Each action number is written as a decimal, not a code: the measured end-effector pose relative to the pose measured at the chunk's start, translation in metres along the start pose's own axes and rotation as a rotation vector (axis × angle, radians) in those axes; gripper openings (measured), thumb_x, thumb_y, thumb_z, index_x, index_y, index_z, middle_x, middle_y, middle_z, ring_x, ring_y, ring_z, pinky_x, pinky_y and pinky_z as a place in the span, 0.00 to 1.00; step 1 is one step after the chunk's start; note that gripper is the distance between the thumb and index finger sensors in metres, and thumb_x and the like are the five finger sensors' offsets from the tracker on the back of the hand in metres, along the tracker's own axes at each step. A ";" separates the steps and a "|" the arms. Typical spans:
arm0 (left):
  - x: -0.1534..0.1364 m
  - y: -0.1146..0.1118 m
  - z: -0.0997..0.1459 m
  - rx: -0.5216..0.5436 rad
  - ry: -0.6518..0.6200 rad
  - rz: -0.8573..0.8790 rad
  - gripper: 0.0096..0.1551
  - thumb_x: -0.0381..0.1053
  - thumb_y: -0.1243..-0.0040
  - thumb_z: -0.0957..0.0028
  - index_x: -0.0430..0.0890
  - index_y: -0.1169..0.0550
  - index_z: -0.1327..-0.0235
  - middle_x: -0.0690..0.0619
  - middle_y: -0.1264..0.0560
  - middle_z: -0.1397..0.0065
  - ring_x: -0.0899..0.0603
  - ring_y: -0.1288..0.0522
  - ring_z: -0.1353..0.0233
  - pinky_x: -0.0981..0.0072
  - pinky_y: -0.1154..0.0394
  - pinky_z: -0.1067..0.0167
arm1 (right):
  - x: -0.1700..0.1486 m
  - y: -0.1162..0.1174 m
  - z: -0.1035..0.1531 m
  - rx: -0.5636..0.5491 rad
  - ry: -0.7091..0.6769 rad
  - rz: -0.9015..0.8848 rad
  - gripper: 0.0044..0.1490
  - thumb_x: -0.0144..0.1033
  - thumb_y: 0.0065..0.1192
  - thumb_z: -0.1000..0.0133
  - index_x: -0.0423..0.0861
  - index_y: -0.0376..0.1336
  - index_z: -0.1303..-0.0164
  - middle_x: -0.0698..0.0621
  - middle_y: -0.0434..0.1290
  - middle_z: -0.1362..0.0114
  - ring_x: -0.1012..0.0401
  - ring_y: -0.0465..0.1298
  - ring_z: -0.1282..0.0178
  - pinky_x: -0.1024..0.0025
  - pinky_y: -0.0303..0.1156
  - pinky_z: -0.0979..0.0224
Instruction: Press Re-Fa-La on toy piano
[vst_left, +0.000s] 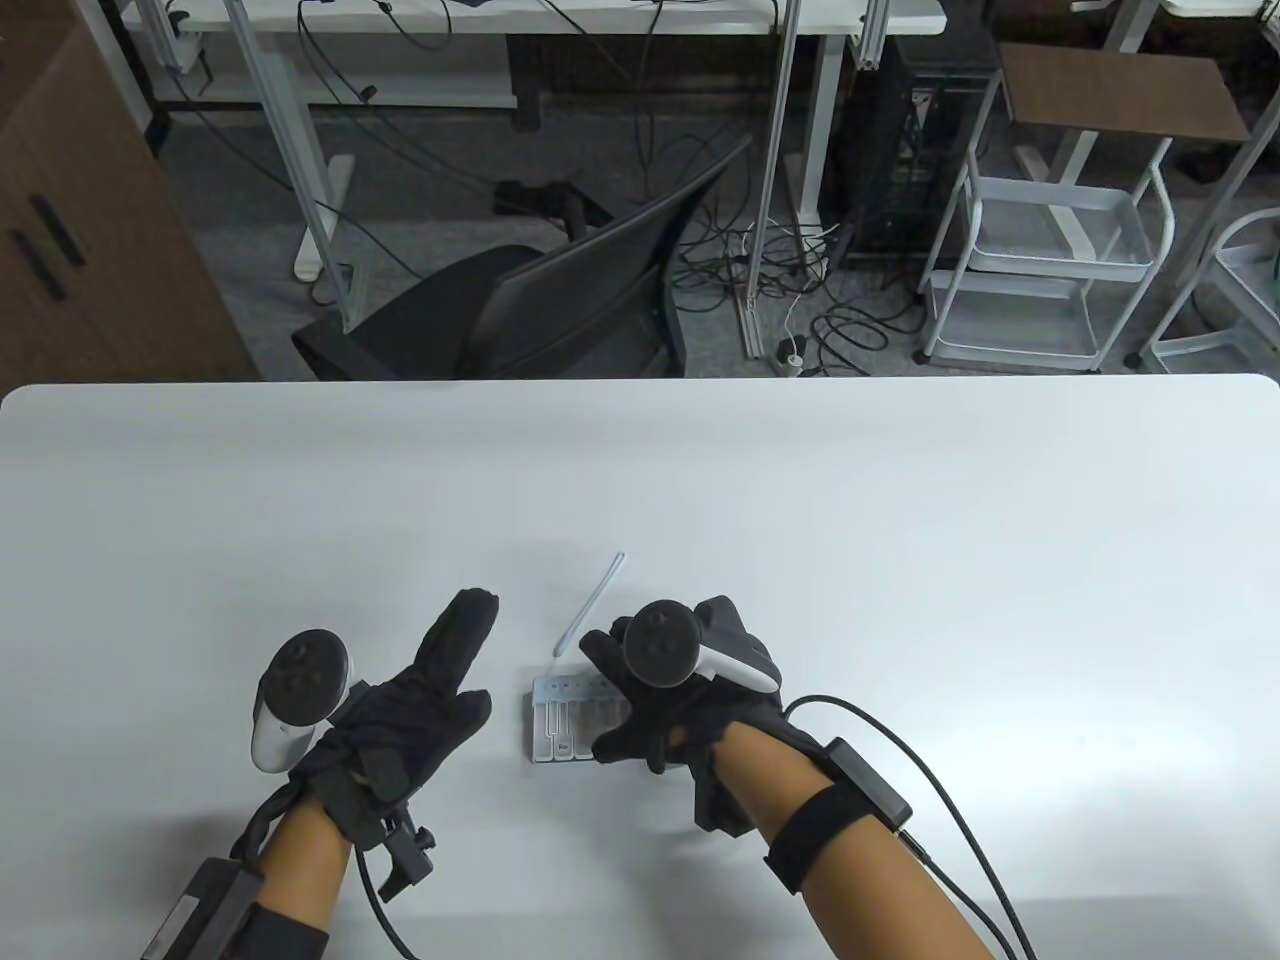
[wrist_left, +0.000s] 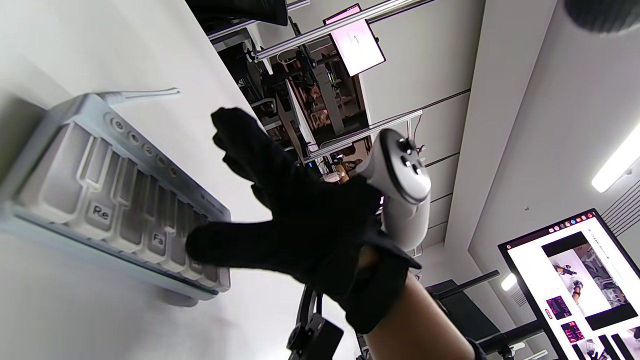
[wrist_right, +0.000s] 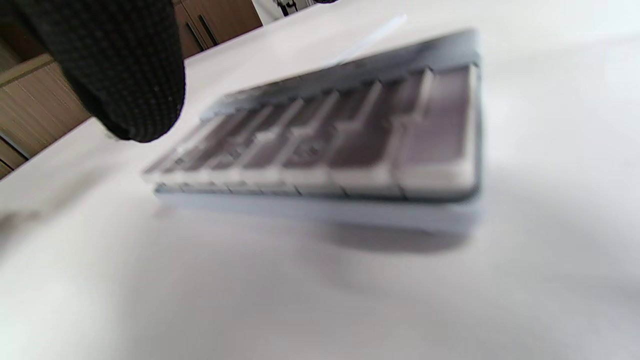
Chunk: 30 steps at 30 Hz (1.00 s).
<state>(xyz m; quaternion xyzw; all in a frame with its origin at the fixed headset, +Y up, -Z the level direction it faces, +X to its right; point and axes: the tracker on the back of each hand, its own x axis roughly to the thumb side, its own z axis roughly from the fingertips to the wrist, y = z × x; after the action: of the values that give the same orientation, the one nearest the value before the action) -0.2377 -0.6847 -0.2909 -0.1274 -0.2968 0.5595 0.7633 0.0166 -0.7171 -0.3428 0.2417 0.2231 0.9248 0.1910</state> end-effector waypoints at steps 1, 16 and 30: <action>0.000 0.000 0.000 0.000 0.000 0.000 0.57 0.83 0.51 0.49 0.60 0.58 0.17 0.50 0.68 0.15 0.34 0.73 0.16 0.26 0.70 0.36 | 0.003 -0.001 0.000 -0.007 -0.002 -0.002 0.63 0.58 0.82 0.55 0.57 0.44 0.20 0.48 0.42 0.15 0.40 0.46 0.14 0.31 0.39 0.23; 0.000 0.000 0.000 -0.005 -0.002 -0.001 0.57 0.83 0.51 0.49 0.59 0.57 0.17 0.50 0.68 0.15 0.33 0.73 0.16 0.26 0.70 0.35 | 0.034 0.018 -0.014 0.014 0.021 0.096 0.51 0.59 0.78 0.51 0.57 0.55 0.22 0.48 0.46 0.15 0.40 0.46 0.13 0.32 0.38 0.23; 0.000 -0.001 0.000 -0.005 0.004 0.000 0.57 0.83 0.51 0.49 0.59 0.57 0.17 0.50 0.68 0.15 0.33 0.73 0.16 0.26 0.70 0.35 | 0.030 0.031 -0.022 0.070 0.051 0.127 0.50 0.61 0.77 0.50 0.56 0.55 0.22 0.48 0.46 0.15 0.40 0.46 0.13 0.31 0.38 0.24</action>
<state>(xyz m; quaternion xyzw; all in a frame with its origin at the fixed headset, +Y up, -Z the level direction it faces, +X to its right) -0.2371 -0.6849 -0.2909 -0.1304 -0.2966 0.5583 0.7637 -0.0271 -0.7358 -0.3336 0.2382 0.2444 0.9326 0.1176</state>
